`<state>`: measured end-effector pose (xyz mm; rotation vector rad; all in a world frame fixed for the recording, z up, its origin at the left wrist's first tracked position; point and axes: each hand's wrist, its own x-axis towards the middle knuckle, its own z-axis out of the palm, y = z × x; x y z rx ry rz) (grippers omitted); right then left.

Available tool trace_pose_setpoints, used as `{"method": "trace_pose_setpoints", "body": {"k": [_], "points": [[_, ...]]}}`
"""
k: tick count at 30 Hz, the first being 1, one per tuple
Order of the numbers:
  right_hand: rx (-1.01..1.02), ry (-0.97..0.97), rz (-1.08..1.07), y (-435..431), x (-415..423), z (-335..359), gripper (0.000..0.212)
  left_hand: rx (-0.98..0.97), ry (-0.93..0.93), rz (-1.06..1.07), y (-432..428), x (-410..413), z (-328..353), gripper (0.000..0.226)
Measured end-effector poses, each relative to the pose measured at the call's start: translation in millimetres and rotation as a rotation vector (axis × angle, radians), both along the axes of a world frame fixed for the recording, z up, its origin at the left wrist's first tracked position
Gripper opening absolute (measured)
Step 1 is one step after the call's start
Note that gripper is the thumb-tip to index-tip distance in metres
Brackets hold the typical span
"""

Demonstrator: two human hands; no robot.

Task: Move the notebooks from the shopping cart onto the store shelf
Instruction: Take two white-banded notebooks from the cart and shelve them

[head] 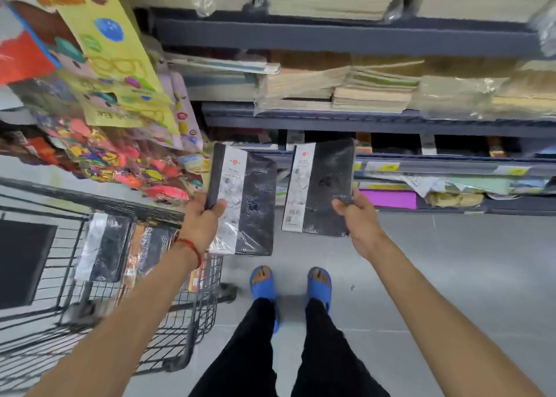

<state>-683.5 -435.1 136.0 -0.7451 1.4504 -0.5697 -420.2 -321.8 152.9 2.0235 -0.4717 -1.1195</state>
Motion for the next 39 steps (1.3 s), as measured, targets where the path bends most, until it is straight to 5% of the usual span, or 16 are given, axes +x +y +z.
{"method": "trace_pose_setpoints", "body": {"k": [8, 17, 26, 39], "points": [[0.062, -0.097, 0.209, -59.9, -4.8, -44.0, 0.026, 0.010, 0.019, 0.245, -1.5, -36.1, -15.4, 0.021], [-0.414, 0.230, 0.638, -49.6, -42.8, -64.6, 0.116, -0.024, 0.082, 0.362, -1.5, -69.2, -21.8, 0.012], [-0.663, 0.426, 0.469, -73.4, -15.4, -88.5, 0.079, -0.119, 0.138, 0.496, -13.7, -69.3, -46.3, 0.018], [-0.584, 0.537, 0.377, -103.6, 32.3, -99.1, 0.090, -0.159, 0.189, 0.516, -15.6, -54.5, -55.7, 0.019]]}}
